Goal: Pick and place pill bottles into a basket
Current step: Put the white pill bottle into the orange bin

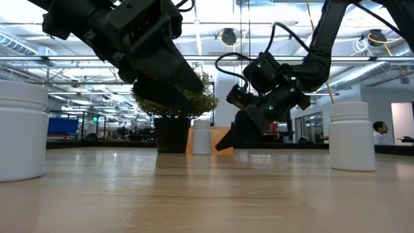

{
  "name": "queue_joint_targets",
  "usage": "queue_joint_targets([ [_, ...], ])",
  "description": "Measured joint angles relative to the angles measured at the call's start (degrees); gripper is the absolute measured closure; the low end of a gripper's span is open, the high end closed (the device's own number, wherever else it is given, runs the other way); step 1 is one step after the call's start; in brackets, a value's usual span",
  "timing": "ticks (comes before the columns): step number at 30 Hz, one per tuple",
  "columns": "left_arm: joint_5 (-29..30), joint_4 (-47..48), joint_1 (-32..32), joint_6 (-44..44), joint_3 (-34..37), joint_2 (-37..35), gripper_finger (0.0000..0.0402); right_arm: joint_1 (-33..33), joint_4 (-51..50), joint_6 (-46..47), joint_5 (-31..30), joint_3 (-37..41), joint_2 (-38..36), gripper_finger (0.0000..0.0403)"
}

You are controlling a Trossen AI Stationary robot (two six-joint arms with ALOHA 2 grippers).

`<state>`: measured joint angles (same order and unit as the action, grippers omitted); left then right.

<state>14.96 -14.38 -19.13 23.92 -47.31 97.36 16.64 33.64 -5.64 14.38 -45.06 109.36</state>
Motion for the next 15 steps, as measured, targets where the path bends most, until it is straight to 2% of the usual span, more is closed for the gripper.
queue_joint_targets([
  [3, -0.06, 0.87, 0.45, 0.20, 0.00, 0.00, 0.0016, -0.98, -0.08, -0.90, -2.22, -0.11, 0.00, 0.0058],
  [15, -0.13, 1.30, 0.52, 0.29, 0.00, 0.02, 0.0016, -1.77, 1.32, 0.16, -2.63, -0.22, 0.00, 0.0059],
])
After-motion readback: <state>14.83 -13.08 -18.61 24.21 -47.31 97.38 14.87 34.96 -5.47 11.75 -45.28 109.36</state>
